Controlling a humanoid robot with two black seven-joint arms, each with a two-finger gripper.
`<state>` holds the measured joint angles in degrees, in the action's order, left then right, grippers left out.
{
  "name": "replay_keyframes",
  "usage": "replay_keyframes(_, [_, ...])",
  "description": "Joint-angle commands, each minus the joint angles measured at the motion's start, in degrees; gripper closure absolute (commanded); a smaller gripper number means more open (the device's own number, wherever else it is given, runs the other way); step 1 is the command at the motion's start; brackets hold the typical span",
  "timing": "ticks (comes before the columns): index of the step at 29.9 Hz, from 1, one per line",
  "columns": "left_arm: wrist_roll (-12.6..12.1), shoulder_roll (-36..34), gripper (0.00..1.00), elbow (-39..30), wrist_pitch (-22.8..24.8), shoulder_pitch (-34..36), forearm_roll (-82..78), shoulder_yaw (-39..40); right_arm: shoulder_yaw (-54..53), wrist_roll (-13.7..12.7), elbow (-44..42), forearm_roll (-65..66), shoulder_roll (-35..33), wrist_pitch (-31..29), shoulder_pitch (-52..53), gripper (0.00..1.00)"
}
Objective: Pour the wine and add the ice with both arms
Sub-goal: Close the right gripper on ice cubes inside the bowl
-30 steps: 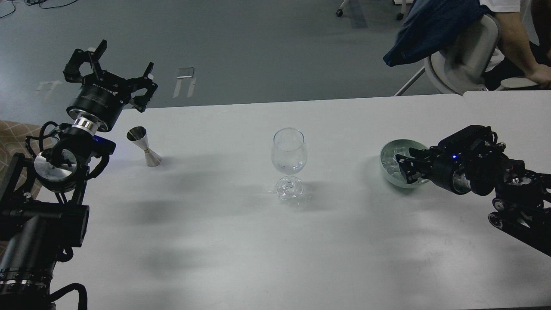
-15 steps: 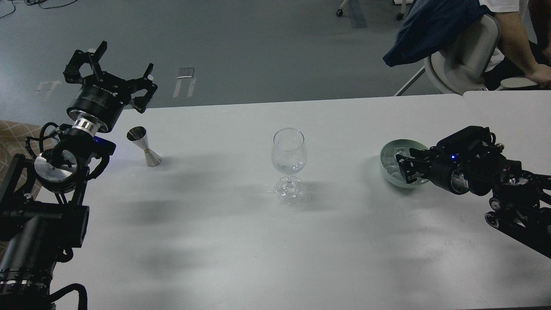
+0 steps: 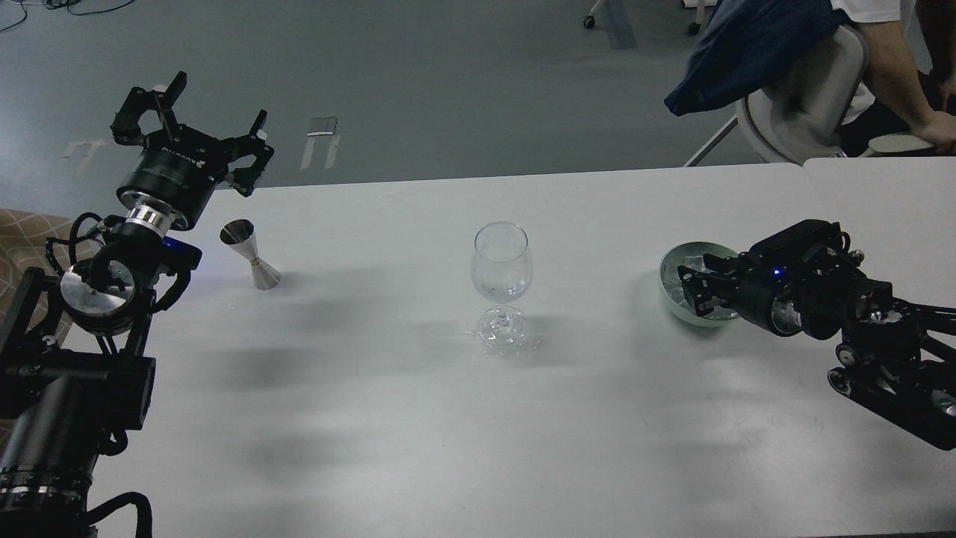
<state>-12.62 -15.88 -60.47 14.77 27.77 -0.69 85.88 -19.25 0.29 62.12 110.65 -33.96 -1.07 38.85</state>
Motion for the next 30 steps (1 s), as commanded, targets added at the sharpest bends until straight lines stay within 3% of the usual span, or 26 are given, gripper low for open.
replay_keyframes(1, [0.0, 0.0, 0.03, 0.0, 0.0, 0.0, 0.0, 0.1, 0.1, 0.0, 0.0, 0.0, 0.0, -0.1, -0.1, 0.57])
replay_keyframes(11, [0.0, 0.1, 0.03, 0.1, 0.0, 0.0, 0.0, 0.0, 0.1, 0.2, -1.4, -0.3, 1.4, 0.0, -0.4, 0.57])
replay_keyframes(25, [0.0, 0.1, 0.03, 1.1, 0.1, 0.0, 0.0, 0.0, 0.0, 0.5, -1.9, -0.4, 2.1, 0.1, -0.4, 0.66])
replay_keyframes(26, [0.0, 0.1, 0.03, 1.1, 0.0, -0.1, 0.0, 0.0, 0.0, 0.5, -1.8, -0.5, 2.1, 0.1, -0.4, 0.68])
replay_keyframes(29, [0.0, 0.1, 0.03, 1.1, 0.0, 0.0, 0.0, 0.0, 0.1, 0.6, -1.9, -0.5, 2.1, 0.0, -0.4, 0.9])
replay_keyframes(30, [0.0, 0.0, 0.03, 1.1, 0.0, 0.0, 0.0, 0.0, 0.0, 0.6, -1.9, -0.5, 2.1, 0.1, -0.4, 0.92])
